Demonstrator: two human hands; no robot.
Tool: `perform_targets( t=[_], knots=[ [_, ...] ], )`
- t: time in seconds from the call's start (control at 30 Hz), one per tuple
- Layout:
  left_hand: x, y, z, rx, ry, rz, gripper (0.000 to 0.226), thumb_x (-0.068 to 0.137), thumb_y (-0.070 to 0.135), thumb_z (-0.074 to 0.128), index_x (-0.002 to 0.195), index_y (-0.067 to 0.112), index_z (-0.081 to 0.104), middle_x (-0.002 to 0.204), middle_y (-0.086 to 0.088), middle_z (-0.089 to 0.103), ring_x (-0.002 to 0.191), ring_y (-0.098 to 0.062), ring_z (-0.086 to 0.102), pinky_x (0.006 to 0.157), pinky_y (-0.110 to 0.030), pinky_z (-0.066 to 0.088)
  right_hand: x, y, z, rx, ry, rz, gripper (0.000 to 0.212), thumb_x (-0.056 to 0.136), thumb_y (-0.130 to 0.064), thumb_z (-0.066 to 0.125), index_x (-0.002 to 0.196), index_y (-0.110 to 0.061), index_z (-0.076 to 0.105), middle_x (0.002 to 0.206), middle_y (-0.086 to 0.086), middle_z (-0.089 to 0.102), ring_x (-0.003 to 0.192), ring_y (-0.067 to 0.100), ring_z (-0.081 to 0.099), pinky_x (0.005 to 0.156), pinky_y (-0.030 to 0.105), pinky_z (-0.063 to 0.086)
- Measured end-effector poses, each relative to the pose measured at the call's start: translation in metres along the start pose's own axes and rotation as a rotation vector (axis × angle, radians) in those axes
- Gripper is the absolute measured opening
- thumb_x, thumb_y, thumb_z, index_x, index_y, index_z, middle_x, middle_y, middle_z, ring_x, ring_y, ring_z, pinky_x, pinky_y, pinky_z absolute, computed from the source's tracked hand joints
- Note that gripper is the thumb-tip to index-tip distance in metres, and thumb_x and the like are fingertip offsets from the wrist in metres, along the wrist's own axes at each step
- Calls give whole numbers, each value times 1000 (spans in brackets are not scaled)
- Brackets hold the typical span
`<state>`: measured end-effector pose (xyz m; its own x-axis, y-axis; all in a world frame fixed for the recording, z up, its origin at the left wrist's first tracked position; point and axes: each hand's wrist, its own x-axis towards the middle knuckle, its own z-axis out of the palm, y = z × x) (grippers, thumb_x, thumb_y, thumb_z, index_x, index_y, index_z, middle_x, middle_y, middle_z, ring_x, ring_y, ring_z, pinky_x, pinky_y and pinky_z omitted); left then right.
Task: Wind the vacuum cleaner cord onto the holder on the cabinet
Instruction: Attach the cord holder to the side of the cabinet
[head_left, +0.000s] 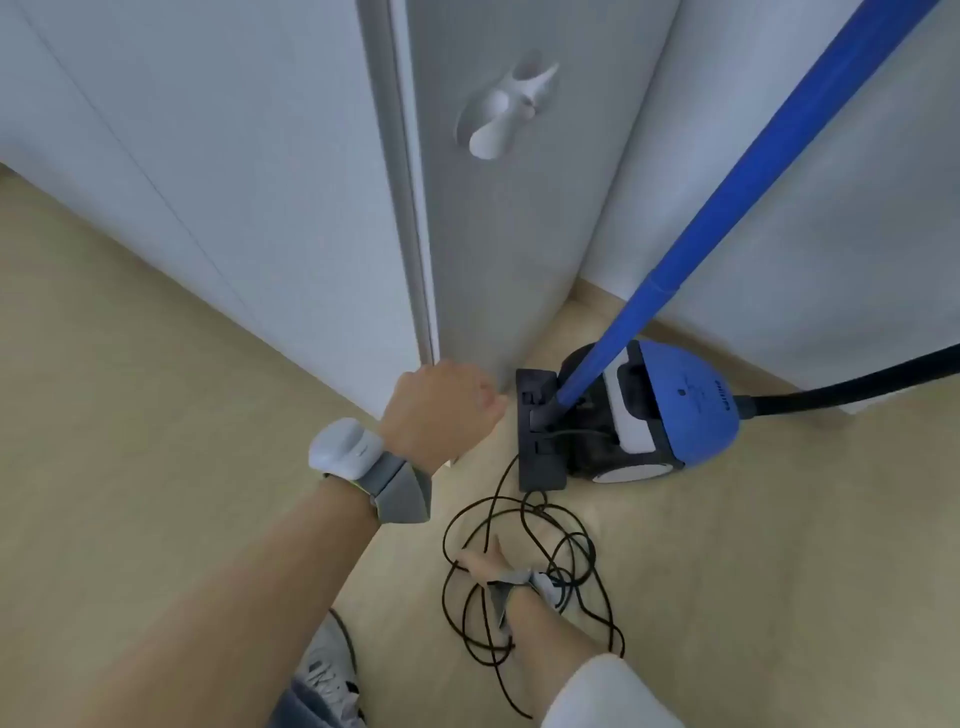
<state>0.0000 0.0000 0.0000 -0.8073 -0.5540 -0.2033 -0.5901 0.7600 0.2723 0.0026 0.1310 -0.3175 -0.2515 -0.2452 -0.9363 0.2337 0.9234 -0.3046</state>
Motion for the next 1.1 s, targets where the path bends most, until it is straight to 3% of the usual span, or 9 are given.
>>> perform_targets(
  t=[0.1,0.2,0.3,0.33,0.4,0.47,0.6,0.87,1.1],
  knots=[
    [-2,-6,0,16,3,6,34,100,47,41,96,29,70,91,6,71,81,-18,64,73,-29,47,16,2,4,117,137,14,88,94,-28,60,160,-14,3,160,16,28,140,34,40,113,40,38],
    [-5,-7,-1,31,17,30,36,101,47,40,97,28,70,90,6,70,80,-17,64,73,-28,49,14,-1,8,208,106,32,86,94,-22,59,161,-19,4,158,15,31,136,35,44,111,46,41],
    [-5,-6,-4,39,54,38,36,101,46,39,98,26,70,90,5,70,79,-17,63,71,-27,44,6,-10,-1,187,150,-36,53,95,-9,54,146,0,41,136,20,56,121,34,57,101,39,49],
    [-5,-6,-4,36,50,34,36,100,46,40,98,27,70,90,6,71,79,-17,63,71,-27,43,0,-12,-3,164,149,-44,42,97,-5,50,137,6,51,116,21,65,105,31,65,93,36,53],
    [-6,-1,-5,34,30,36,35,100,46,40,97,27,70,92,6,71,81,-18,63,72,-28,43,-12,-11,-7,190,108,-82,31,100,-1,43,119,13,62,71,10,68,61,17,64,58,22,55],
    [-4,-3,-5,33,11,15,36,100,46,40,97,27,70,93,5,71,84,-19,64,74,-30,45,-22,-14,-5,249,132,-111,27,102,-2,40,108,6,64,60,2,62,45,10,55,38,15,41],
    [-12,2,-12,20,10,5,36,100,46,39,98,26,69,94,5,70,84,-19,63,77,-31,48,-76,-33,-20,338,69,-264,22,102,-5,40,98,-3,62,70,7,59,53,15,55,48,25,47],
    [-42,0,-25,66,-45,-99,29,95,31,40,104,20,65,100,-2,70,92,-26,64,85,-33,51,-203,-87,-93,641,16,-616,19,103,-5,47,112,5,60,80,17,64,64,28,68,67,44,63],
    [-84,22,-15,-129,-300,-99,50,95,57,38,119,24,67,116,0,68,107,-22,65,99,-36,48,-302,-103,-135,808,-93,-768,16,102,0,47,115,7,55,107,28,69,92,35,73,87,42,61]
  ],
)
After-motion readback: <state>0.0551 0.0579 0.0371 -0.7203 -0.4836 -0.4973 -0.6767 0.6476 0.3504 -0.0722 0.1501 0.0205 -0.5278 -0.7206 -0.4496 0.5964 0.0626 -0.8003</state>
